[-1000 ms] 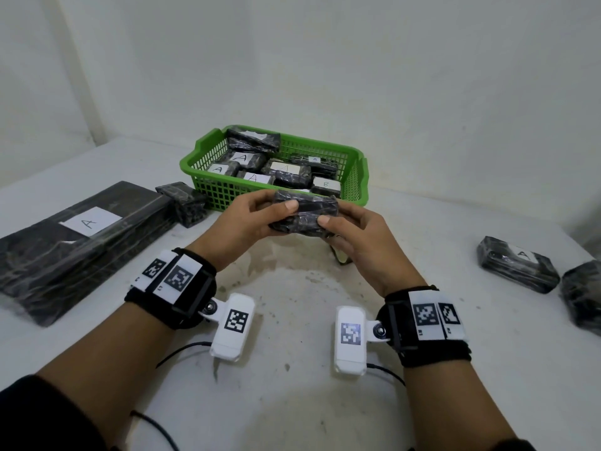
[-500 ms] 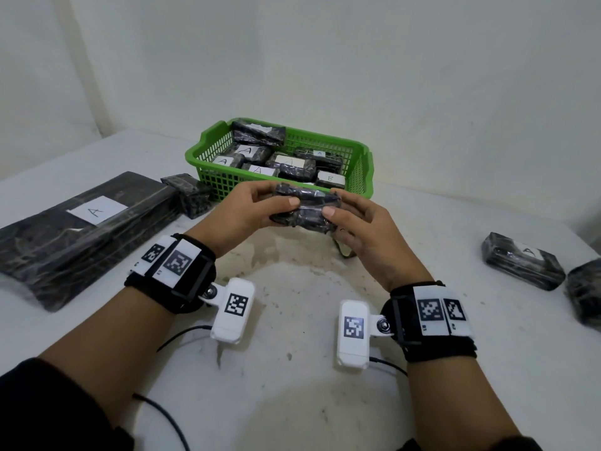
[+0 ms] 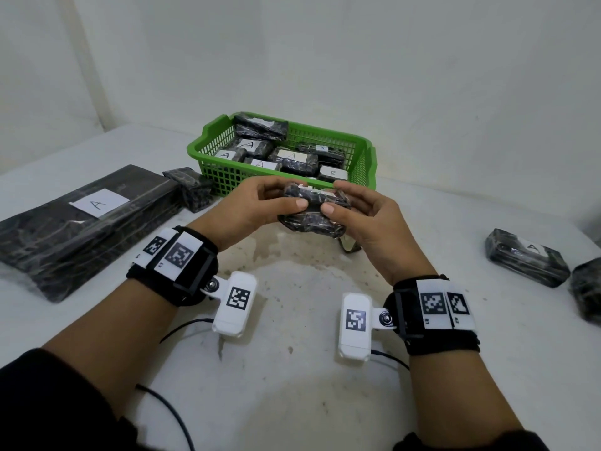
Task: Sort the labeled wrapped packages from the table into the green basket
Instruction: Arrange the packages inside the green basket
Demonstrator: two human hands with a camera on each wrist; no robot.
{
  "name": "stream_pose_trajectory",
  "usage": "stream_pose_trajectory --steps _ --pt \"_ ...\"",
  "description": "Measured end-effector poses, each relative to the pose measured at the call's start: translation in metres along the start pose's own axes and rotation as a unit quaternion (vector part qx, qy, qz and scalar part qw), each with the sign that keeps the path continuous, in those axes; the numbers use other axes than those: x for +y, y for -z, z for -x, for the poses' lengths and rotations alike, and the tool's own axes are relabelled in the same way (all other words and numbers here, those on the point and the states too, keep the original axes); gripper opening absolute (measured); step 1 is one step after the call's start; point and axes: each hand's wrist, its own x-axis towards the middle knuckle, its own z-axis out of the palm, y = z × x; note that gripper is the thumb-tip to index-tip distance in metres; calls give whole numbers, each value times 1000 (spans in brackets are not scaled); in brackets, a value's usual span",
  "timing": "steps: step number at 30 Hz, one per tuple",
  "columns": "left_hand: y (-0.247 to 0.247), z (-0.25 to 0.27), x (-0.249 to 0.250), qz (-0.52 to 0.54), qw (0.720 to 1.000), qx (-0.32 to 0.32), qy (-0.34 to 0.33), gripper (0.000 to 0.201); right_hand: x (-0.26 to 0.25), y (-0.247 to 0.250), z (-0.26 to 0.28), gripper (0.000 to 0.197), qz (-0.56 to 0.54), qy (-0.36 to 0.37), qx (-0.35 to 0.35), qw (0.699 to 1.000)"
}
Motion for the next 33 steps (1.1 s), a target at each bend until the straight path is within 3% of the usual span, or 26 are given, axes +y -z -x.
stream_pose_trajectory --steps 3,7,12,16,19,22,27,30,33 --pt "4 1 2 15 1000 -1 2 53 -2 4 0 59 20 -1 -23 1000" --pt "1 1 2 2 1000 -14 2 64 -2 8 1 51 29 13 -12 999" --pt "-1 3 0 -24 999 3 -25 65 -3 -1 1 69 26 11 -10 1000" --pt "0 4 2 -54 998 18 -35 59 -4 -2 2 61 28 16 -16 999" --pt "1 5 4 -90 993 25 -66 56 -3 0 1 77 25 -10 -43 999" --pt "0 7 6 -98 991 9 -94 69 -6 -4 3 62 -30 -74 -85 993" --pt "-7 7 6 -53 996 -18 -67 80 -5 -7 2 23 -67 -73 4 995" --pt "-12 5 4 -21 999 28 -5 68 -2 -8 1 30 -40 -46 26 998" --pt "-11 3 1 -72 995 69 -10 45 -1 -11 1 32 -20 -50 27 998"
